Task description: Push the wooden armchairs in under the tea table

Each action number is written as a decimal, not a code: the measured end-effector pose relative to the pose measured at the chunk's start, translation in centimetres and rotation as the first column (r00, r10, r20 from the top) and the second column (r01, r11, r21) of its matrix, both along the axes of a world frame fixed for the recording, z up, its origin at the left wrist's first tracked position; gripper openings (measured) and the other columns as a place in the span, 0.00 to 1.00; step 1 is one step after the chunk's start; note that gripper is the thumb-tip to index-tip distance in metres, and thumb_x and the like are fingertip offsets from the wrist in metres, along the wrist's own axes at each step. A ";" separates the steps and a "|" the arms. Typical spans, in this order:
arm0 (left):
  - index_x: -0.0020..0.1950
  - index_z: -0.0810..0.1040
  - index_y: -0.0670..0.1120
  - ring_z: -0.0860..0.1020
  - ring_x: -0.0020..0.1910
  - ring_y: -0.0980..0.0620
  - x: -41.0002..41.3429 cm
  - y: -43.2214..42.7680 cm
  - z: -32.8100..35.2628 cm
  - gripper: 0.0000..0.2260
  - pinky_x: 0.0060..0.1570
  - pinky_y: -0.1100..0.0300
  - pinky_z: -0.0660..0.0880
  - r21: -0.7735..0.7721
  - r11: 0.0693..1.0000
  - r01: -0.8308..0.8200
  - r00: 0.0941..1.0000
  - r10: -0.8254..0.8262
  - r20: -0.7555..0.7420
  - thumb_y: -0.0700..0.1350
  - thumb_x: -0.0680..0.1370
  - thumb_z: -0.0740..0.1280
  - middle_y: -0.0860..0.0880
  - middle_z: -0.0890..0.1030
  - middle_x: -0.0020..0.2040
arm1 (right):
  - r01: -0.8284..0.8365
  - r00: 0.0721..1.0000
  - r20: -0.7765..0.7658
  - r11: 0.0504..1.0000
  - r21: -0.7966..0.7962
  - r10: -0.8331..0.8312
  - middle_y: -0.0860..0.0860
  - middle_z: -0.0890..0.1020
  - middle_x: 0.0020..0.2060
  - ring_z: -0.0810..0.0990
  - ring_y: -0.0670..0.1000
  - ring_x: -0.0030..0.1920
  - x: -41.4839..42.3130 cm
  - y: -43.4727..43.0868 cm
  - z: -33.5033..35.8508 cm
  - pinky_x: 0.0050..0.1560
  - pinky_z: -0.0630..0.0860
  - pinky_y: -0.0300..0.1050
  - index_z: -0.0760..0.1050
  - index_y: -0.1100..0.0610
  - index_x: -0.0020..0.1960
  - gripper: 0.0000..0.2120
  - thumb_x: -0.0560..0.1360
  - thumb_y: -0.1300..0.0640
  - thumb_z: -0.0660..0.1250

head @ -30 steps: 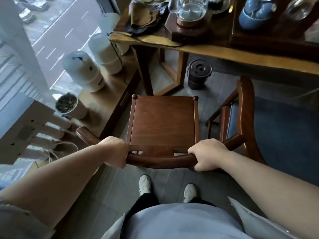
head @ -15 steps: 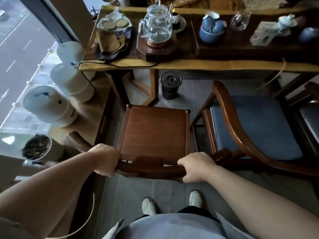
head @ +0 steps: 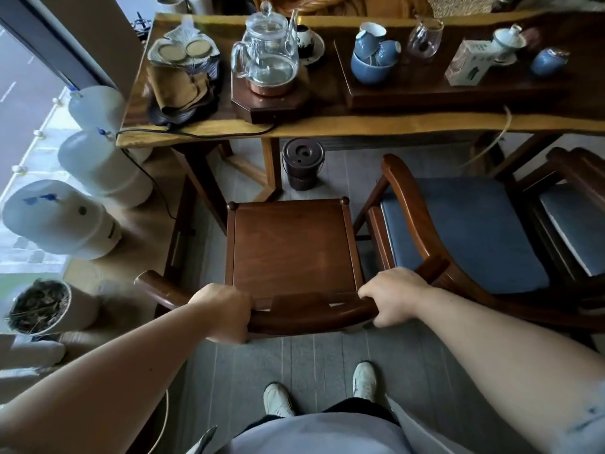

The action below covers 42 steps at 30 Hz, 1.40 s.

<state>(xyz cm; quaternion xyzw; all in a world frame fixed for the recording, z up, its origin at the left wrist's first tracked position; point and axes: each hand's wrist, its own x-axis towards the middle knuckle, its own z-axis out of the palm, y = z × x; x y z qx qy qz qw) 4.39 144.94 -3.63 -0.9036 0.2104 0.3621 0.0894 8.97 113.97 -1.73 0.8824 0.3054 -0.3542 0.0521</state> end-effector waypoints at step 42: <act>0.42 0.77 0.55 0.76 0.31 0.56 0.5 -2.1 -0.3 0.11 0.31 0.60 0.74 0.015 1.000 -0.014 1.000 0.013 0.026 0.62 0.69 0.69 0.56 0.78 0.33 | 0.053 0.998 0.019 0.999 -0.015 -0.052 0.45 0.80 0.39 0.79 0.50 0.42 -0.6 -1.8 0.0 0.44 0.77 0.48 0.75 0.46 0.46 0.10 0.66 0.46 0.69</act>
